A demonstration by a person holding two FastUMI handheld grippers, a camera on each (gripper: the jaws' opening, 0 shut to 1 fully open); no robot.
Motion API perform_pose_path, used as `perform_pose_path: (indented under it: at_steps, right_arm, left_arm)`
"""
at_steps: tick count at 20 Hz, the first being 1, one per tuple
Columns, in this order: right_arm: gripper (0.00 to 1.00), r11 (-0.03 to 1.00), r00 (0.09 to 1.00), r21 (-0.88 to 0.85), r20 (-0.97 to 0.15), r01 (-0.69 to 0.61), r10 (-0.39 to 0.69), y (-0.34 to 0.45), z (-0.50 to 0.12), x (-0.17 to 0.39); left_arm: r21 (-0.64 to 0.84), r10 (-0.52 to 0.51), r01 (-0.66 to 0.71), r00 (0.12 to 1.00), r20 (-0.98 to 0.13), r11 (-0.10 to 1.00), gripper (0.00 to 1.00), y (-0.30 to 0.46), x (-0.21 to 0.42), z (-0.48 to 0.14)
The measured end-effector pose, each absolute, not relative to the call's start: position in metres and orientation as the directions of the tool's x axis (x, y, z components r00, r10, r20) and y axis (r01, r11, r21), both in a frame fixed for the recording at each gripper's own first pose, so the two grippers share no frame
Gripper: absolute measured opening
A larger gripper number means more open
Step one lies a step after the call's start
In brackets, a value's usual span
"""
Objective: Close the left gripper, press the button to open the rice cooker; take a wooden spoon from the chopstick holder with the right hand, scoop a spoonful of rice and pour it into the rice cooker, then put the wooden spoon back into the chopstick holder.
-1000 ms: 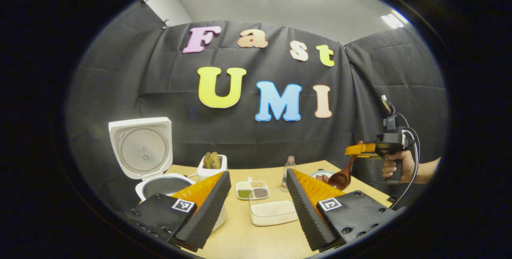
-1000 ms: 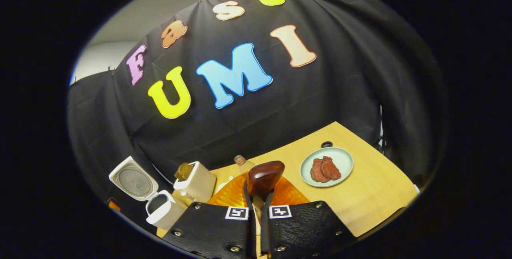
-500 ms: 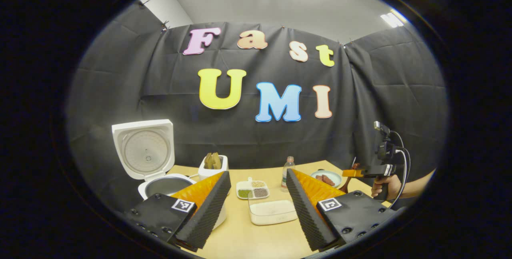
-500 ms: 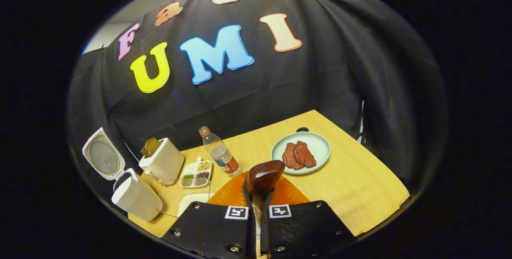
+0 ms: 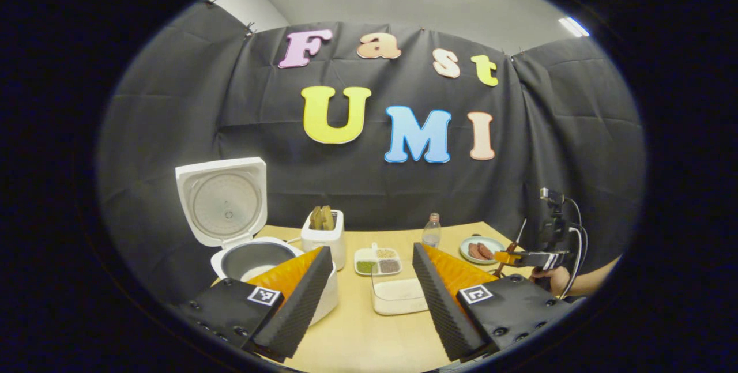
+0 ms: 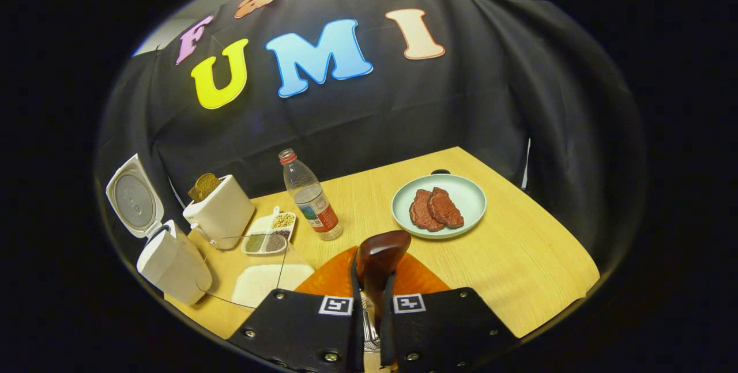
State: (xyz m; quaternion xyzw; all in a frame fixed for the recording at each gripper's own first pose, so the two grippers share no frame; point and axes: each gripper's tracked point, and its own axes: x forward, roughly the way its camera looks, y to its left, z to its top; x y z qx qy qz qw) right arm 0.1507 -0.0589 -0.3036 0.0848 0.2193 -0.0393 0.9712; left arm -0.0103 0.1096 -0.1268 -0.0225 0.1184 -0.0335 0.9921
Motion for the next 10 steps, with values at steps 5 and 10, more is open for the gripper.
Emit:
perform_pose_path:
  at_steps: [5,10]
  right_arm:
    - [0.95,0.984,0.889,-0.006,-0.428,0.18,-0.166,-0.092,-0.284,0.125]
    - [0.97,0.983,0.944,-0.017,-0.276,0.184,-0.182,-0.089,-0.199,0.101]
  left_arm:
    - [-0.038,-0.122,0.117,0.969,-0.213,0.992,0.97,0.089,0.002,-0.119]
    - [-0.036,-0.152,0.148,0.979,-0.137,0.988,0.97,0.077,0.02,-0.089]
